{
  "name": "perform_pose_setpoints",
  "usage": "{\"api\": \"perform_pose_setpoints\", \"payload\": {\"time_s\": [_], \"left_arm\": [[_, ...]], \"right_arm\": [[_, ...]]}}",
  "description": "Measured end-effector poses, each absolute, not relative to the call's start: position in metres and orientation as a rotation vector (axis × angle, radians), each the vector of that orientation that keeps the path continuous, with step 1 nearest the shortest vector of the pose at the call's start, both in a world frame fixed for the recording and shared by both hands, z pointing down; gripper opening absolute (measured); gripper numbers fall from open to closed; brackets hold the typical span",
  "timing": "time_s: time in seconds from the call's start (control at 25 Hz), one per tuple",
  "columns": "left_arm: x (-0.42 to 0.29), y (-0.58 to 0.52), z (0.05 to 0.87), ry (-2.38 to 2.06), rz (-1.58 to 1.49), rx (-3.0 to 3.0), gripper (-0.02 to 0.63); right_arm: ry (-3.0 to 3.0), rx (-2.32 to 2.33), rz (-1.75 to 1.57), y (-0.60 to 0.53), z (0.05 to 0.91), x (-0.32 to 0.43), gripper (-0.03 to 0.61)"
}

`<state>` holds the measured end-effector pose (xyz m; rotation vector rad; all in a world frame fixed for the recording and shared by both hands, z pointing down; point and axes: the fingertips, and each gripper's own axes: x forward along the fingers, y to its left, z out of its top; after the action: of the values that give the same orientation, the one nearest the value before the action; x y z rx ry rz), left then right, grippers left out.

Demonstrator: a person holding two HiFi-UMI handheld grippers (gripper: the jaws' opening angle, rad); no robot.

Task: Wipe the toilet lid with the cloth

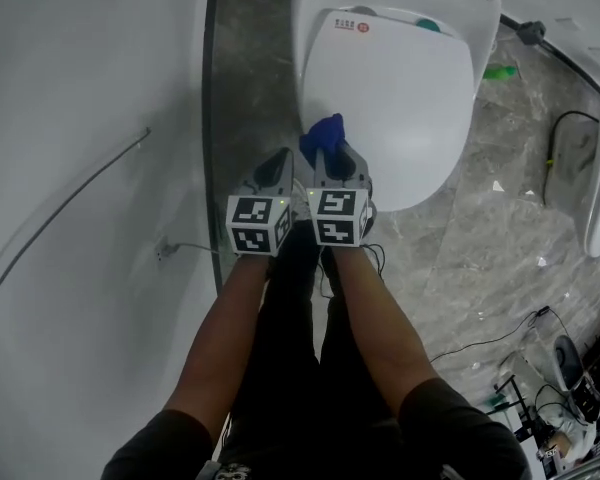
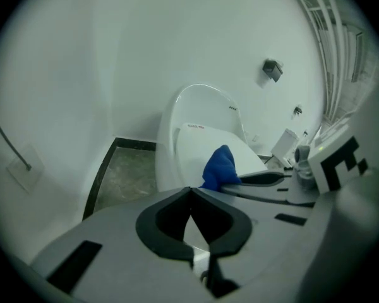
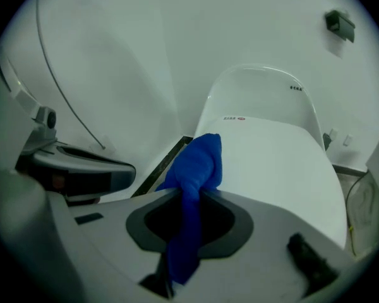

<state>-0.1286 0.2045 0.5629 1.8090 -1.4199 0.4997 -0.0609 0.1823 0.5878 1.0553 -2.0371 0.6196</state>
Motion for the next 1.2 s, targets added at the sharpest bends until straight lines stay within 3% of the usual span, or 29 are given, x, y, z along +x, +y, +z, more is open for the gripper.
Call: {"api": "perform_pose_setpoints", "payload": {"time_s": [0.36,1.2], "left_arm": [[-0.106,0.219,0.571,-1.410,0.485,1.790,0.011],[0.061,0.195,0.542,-1.151,0.600,2.113,0.011]], "right_arm": [[-2.021,1.158,0.503,0.172,0.582,-0.016,0.063],[-1.697,1.607,0.722,0.168,0.611,0.246,0.063]]}}
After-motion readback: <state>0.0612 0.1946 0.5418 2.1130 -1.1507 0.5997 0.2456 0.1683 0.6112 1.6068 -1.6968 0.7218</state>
